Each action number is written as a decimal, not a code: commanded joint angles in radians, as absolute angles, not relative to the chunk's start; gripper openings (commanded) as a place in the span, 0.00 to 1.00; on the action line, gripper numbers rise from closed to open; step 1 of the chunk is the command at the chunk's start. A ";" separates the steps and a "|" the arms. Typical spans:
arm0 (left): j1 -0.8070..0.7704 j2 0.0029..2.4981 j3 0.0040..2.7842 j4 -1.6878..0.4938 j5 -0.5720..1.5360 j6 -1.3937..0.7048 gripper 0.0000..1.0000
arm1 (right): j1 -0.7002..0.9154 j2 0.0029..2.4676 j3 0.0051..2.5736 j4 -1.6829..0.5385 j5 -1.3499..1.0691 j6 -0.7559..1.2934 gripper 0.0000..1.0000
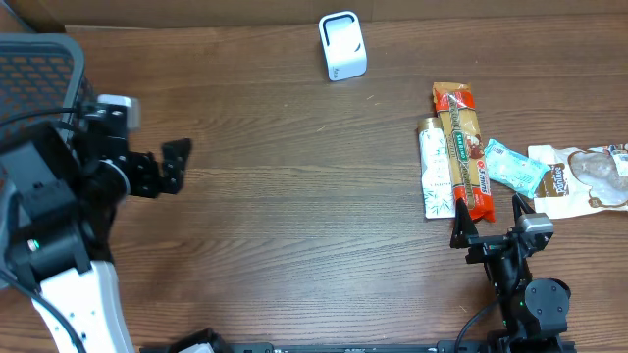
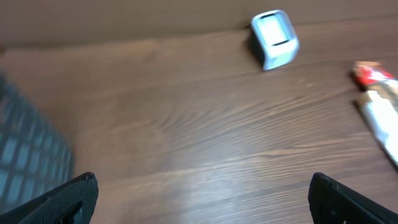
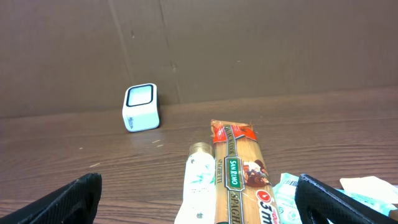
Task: Scan the item barcode
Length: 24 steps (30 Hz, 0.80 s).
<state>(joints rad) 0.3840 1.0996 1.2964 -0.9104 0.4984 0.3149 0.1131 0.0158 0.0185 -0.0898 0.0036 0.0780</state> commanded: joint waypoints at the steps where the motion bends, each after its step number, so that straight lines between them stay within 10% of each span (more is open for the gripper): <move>1: 0.306 1.033 1.296 -0.909 0.514 0.329 1.00 | 0.120 0.007 0.008 -0.084 -0.002 0.082 1.00; 15: 0.176 0.720 1.033 -0.834 0.515 0.329 1.00 | 0.120 0.007 0.008 -0.084 -0.002 0.082 1.00; 24: 0.090 0.352 0.471 -0.134 0.497 0.329 0.99 | 0.120 0.007 0.008 -0.084 -0.002 0.082 1.00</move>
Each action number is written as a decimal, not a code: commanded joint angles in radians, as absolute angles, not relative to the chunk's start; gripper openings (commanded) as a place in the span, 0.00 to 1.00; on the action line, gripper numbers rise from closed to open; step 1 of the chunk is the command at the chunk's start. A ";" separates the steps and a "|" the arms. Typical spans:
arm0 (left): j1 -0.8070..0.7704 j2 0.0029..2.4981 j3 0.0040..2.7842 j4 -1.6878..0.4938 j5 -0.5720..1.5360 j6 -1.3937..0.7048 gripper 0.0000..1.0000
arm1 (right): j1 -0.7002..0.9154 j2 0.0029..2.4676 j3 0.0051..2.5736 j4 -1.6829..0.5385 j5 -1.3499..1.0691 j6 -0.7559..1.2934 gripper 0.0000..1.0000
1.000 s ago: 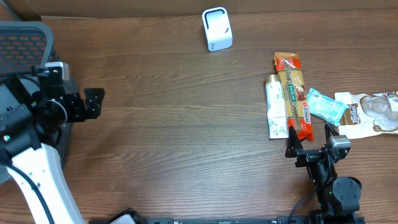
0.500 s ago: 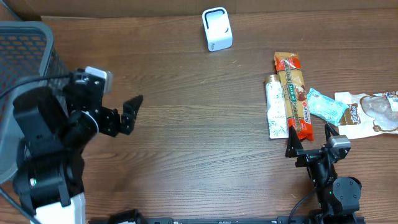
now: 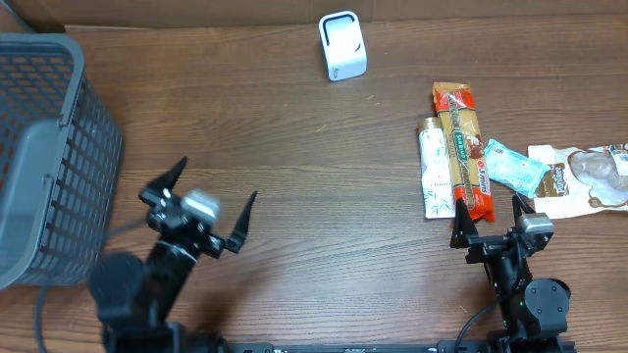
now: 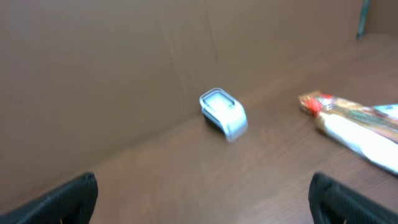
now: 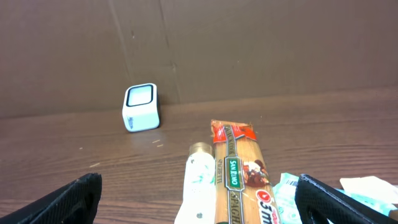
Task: Scan the item barcode
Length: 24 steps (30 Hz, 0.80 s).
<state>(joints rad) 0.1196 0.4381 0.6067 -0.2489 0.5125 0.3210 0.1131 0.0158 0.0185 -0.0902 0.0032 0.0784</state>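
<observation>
A white barcode scanner [image 3: 342,45] stands at the table's far edge, also seen as a small white box [image 5: 141,107] and blurred [image 4: 223,114]. A spaghetti packet [image 3: 465,147] lies at the right beside a white tube [image 3: 434,169], both also in the right wrist view: packet [image 5: 241,171], tube [image 5: 200,182]. A teal pack [image 3: 515,168] and a white-brown pouch [image 3: 584,176] lie further right. My left gripper [image 3: 199,213] hangs open and empty at the front left. My right gripper [image 3: 490,218] stands open just before the packet's near end.
A grey mesh basket [image 3: 44,147] fills the left edge of the table. A brown cardboard wall [image 5: 249,43] closes the far side behind the scanner.
My left gripper has moved from the far left by the basket to the front left of the table and now faces the scanner and items. The right arm and all items stay put.
</observation>
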 commanded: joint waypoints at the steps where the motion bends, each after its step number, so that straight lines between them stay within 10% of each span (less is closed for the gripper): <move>1: 0.073 0.312 0.399 -0.037 0.482 0.329 0.99 | 0.120 0.007 0.008 -0.084 -0.002 0.082 1.00; 9: 0.000 0.107 0.055 0.267 0.376 0.310 1.00 | 0.120 0.007 0.009 -0.084 -0.002 0.082 1.00; 24: -0.015 0.004 0.005 -0.048 0.330 0.250 1.00 | 0.120 0.007 0.008 -0.084 -0.002 0.082 1.00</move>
